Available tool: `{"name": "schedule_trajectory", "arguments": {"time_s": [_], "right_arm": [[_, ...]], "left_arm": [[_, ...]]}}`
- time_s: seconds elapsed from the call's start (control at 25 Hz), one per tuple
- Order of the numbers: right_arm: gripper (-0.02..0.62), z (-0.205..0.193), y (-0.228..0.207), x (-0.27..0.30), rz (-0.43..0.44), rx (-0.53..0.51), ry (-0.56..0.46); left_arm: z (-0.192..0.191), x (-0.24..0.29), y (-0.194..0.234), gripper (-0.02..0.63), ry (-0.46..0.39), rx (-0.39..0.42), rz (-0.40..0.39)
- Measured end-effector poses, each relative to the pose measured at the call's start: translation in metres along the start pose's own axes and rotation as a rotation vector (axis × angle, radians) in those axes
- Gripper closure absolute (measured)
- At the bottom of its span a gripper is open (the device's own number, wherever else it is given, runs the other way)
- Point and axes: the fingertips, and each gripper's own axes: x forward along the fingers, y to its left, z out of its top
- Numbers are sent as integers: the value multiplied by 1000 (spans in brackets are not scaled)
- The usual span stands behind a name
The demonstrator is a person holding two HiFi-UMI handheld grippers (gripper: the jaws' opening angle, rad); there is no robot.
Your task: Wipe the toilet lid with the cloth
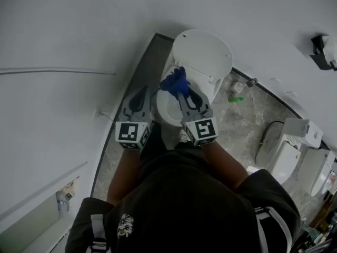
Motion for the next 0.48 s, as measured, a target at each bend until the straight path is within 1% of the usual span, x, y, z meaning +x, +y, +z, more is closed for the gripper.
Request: {"name": "schedule_trajectory", "arguments": {"time_s": [0.08, 0.2, 0.28, 0.36, 0.48], "right_arm": [[525, -3, -11, 12, -43, 0, -2], [525, 1, -22, 26, -119, 9, 1], [525, -5, -29, 33, -175, 15, 9], [525, -14, -37, 41, -231, 18, 23], [525, -21, -51, 54, -322, 24, 26]], "left_arm": [[1, 21, 6, 595, 1, 2, -45], [-2, 48, 13, 595, 18, -33, -130], [-7, 65, 20, 595, 34, -44, -179], [-14, 83, 27, 595, 51, -44, -221], [-23, 107, 38, 595, 76, -17, -263]]}}
